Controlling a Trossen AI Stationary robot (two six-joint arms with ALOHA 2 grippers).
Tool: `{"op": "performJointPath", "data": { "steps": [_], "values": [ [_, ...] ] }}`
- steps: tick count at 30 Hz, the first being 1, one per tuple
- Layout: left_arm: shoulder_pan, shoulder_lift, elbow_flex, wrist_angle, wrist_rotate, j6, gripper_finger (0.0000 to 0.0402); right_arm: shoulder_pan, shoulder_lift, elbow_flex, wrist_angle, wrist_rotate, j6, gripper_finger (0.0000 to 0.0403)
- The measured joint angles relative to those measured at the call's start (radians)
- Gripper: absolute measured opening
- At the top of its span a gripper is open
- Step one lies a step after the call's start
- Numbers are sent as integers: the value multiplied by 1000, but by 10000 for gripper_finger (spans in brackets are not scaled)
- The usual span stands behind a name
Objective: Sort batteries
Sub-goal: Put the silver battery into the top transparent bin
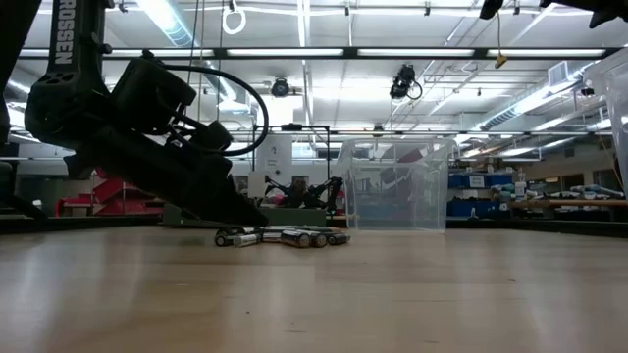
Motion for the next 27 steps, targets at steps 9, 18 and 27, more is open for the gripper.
{"op": "performJointPath", "data": {
  "steps": [9, 18, 27],
  "values": [
    [0, -2, -1, 3, 7, 0, 113, 0, 49, 0, 11, 0, 0, 3],
    [-1, -56, -2, -24, 2, 47, 113, 0, 53, 0, 14, 0, 0, 3],
    [-1, -110, -2, -171, -41, 25, 113, 0, 53, 0, 19, 0, 0, 3]
  ]
}}
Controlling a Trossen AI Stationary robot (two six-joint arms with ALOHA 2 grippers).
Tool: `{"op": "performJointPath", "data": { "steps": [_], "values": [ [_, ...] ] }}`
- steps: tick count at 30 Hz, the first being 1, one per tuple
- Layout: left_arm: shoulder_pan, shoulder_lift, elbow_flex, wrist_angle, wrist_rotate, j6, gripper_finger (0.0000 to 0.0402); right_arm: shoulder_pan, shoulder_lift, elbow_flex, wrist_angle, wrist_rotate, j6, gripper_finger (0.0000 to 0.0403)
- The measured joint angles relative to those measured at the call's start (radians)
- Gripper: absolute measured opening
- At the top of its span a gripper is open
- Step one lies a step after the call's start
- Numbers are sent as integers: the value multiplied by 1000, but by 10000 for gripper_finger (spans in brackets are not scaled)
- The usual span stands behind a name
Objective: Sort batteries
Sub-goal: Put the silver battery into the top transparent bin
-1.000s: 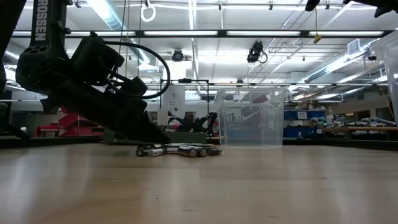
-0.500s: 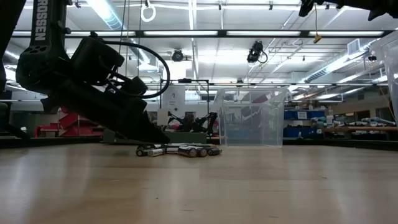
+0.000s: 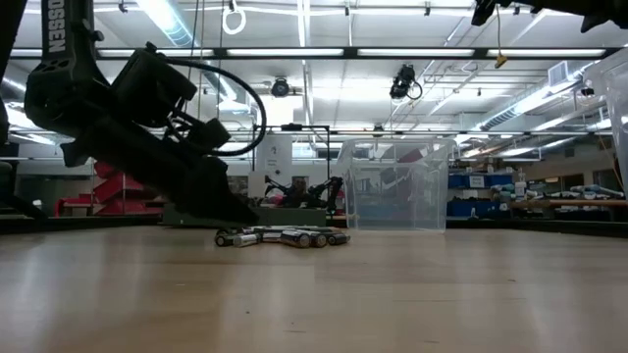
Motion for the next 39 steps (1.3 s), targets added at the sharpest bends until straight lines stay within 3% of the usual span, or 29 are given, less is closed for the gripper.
{"op": "performJointPath", "data": {
  "steps": [39],
  "values": [
    [-1, -2, 3, -60, 35, -32, 113, 0, 48, 0, -1, 0, 3, 3]
  ]
}}
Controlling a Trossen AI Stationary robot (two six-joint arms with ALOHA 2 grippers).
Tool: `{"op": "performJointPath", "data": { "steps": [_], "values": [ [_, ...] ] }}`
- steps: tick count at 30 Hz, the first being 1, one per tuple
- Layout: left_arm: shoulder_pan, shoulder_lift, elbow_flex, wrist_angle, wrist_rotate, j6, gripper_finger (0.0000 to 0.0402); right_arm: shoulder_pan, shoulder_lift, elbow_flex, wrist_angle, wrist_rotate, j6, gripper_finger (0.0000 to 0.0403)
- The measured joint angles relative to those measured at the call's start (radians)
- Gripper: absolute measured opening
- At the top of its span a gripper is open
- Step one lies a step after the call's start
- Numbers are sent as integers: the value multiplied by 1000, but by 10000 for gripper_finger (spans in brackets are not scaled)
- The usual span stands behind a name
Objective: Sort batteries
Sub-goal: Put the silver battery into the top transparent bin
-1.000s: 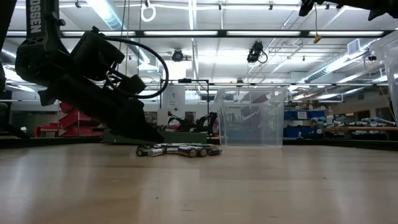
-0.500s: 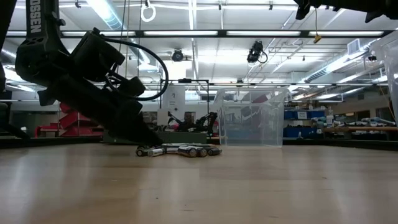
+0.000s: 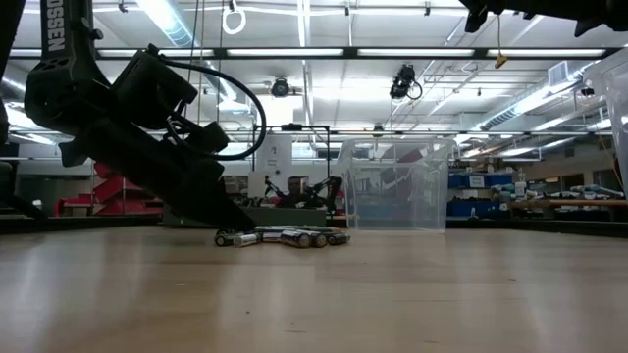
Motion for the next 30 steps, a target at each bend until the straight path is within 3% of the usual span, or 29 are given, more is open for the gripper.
{"op": "performJointPath", "data": {
  "steps": [30],
  "values": [
    [35, 15, -1, -22, 10, -79, 97, 0, 0, 0, 0, 0, 0, 3]
  ]
}}
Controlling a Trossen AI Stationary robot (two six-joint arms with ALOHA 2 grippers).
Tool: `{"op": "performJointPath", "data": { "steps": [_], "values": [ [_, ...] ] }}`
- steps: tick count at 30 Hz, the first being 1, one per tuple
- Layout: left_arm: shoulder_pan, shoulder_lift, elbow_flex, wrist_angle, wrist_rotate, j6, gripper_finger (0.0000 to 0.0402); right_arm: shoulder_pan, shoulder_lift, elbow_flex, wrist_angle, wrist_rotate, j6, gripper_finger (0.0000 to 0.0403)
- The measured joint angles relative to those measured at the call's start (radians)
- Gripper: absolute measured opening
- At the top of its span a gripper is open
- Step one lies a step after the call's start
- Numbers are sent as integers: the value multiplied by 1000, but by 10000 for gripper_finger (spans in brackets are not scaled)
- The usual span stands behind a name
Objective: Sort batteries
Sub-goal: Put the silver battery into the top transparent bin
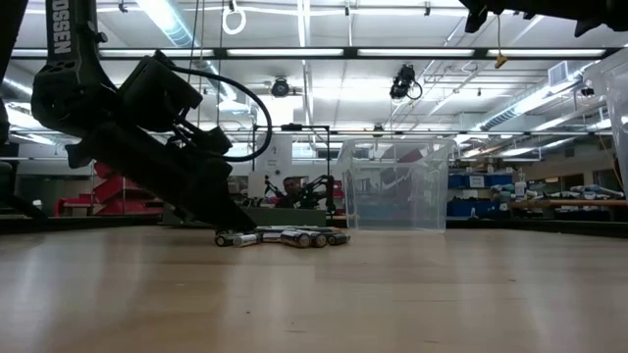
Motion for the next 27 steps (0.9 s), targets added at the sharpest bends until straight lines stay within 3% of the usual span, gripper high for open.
{"op": "performJointPath", "data": {
  "steps": [14, 22, 27],
  "values": [
    [-1, 4, -4, 64, 22, 8, 45, 0, 0, 0, 0, 0, 2, 3],
    [1, 4, -3, 82, 59, 8, 44, 0, 0, 0, 0, 0, 17, 3],
    [6, -2, 1, 23, 70, 1, 78, 0, 0, 0, 0, 0, 17, 3]
  ]
}}
